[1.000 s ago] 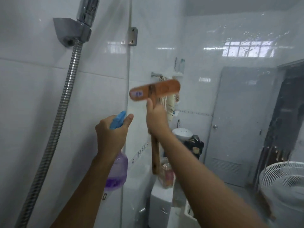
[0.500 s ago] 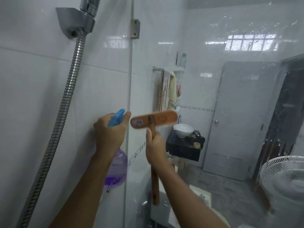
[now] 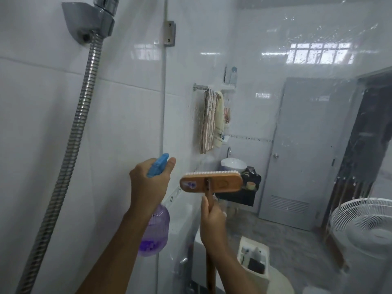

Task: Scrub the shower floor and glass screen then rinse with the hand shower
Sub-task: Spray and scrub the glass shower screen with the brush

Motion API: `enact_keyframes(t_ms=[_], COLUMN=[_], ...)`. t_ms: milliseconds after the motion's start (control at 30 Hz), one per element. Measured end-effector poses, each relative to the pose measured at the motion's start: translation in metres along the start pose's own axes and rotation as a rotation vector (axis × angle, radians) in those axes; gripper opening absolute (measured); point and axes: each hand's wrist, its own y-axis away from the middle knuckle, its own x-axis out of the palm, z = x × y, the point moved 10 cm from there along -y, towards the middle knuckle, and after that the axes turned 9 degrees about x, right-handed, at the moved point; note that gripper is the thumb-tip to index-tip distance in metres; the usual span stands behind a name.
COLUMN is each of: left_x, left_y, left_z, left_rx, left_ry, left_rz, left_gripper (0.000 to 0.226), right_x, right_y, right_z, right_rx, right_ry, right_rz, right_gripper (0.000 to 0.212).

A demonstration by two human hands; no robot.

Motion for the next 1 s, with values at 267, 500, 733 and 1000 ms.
enact_keyframes(t_ms=[267,500,733,1000], left_x=[0.038,0.056,0.061,0.06], left_y=[0.03,0.044,0.035,0.036], left_z=[0.001,-0.002,-0.002,-0.007], left_rx=[-0.096,-0.075,-0.018,-0.008], left_ry=[0.133,0.18,0.133,0.147], left_rz=[0.143,0.163,0.139,0.156], left_gripper=[0.03,0.04,0.039,0.046], right_x=[-0.099,-0.135,-0.125,-0.119], right_y=[-0.05,-0.063,-0.055,-0.056], right_z=[0.161,0.193,0.182,0.182], right_rx=[-0.196,-0.174,-0.174,-0.161], right_ry=[-0.038,0.027,0.075,0.046], right_rz=[-0.161,-0.13,-0.104,-0.082], right_gripper=[0.048,0.045,0.045,0.044])
